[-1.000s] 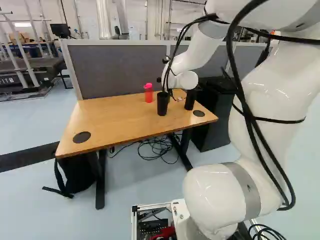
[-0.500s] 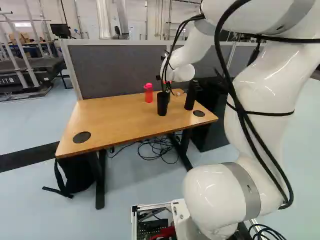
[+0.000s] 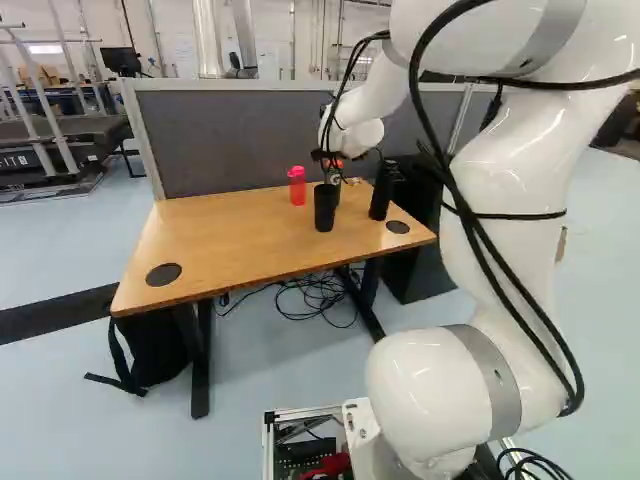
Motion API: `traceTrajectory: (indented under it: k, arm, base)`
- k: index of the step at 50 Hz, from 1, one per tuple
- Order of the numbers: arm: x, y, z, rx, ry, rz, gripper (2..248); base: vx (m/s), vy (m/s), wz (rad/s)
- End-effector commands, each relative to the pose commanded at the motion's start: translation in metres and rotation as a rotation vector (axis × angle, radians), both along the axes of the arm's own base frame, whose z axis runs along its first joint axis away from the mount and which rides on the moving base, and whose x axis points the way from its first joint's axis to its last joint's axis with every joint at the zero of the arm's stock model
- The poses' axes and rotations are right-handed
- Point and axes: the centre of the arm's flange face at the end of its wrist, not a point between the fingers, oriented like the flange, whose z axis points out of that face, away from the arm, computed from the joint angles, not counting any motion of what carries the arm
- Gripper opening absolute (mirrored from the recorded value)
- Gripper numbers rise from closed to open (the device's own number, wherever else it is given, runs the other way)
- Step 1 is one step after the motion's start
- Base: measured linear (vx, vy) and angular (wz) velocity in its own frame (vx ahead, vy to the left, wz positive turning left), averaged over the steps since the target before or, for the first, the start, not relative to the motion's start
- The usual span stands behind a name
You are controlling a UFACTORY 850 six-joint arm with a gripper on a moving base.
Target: Pick up the green bottle from the table
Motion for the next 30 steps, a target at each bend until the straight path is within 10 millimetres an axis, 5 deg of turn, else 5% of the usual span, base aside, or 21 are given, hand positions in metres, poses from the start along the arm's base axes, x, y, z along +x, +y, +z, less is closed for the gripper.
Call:
traceTrajectory:
  k: [30]
  arm:
    - [0.056, -0.008, -0.044, 0.000, 0.160, -0.012, 247]
  base:
    - [0.000, 0.000, 0.000]
